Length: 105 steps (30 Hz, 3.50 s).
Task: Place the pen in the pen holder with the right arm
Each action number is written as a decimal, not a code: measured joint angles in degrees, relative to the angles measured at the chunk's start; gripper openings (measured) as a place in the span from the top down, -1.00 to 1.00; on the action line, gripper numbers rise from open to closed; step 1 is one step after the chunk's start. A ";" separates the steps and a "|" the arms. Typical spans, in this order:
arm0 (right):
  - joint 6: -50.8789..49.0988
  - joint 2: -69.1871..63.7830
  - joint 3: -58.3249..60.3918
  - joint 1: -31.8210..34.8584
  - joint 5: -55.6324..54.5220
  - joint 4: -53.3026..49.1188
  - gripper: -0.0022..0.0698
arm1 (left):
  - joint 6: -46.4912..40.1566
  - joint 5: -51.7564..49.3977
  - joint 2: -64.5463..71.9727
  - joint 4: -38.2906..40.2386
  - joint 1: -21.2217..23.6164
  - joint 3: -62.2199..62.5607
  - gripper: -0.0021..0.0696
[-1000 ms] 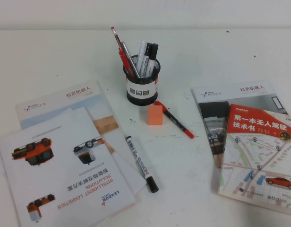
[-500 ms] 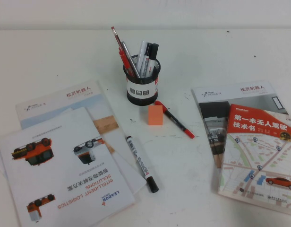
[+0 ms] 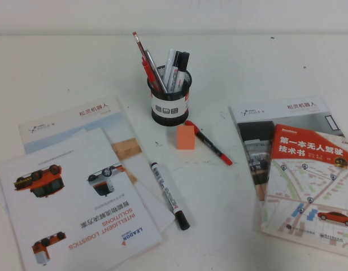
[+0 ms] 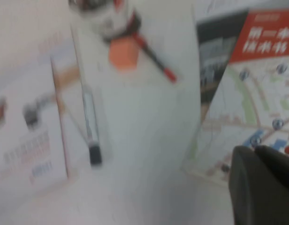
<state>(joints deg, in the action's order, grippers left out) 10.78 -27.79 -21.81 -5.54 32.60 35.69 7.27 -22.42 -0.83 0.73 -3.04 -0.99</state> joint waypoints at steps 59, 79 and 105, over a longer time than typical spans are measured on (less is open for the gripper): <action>-9.81 -101.96 -88.90 -36.93 37.48 -33.10 0.03 | 0.00 0.00 0.00 0.00 0.00 0.00 0.95; -15.26 -79.46 -72.84 -36.84 17.16 -37.32 0.62 | 0.00 0.00 0.00 0.00 0.00 0.00 0.95; -15.53 -86.93 -57.74 -29.19 -68.74 -33.16 0.62 | 0.00 0.00 0.00 0.00 0.00 0.00 0.95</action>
<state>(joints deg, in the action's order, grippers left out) -4.75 -114.71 -79.55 -34.73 -36.14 2.53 7.27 -22.42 -0.83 0.73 -3.04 -0.99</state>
